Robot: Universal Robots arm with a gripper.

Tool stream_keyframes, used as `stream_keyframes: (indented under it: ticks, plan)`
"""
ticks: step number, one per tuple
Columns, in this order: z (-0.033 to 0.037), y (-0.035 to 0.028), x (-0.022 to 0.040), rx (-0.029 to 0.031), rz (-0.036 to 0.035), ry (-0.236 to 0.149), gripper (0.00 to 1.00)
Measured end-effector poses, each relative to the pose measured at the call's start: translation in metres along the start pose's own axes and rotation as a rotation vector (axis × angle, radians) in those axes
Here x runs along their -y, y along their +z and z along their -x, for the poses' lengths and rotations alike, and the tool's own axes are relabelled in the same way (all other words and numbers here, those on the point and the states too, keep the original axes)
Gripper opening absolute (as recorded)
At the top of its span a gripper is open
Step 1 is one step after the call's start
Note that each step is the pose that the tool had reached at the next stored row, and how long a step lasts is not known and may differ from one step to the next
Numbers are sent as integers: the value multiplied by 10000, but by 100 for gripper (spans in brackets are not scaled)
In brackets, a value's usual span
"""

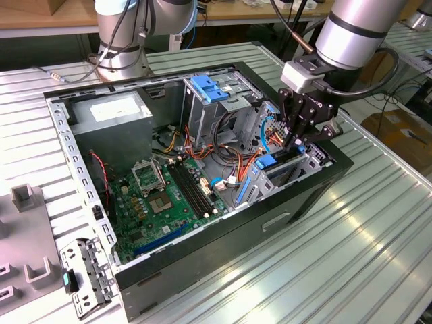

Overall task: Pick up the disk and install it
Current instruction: 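Insert the first disk wire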

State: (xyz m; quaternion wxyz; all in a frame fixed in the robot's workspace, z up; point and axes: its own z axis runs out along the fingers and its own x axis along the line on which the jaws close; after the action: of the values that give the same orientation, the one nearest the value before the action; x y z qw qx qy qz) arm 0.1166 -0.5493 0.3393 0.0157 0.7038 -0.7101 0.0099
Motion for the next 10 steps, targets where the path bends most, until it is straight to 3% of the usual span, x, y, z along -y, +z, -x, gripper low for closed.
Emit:
stream_keyframes:
  ticks: [10]
  plan:
    - [-3,7,0,8,-1,0,17]
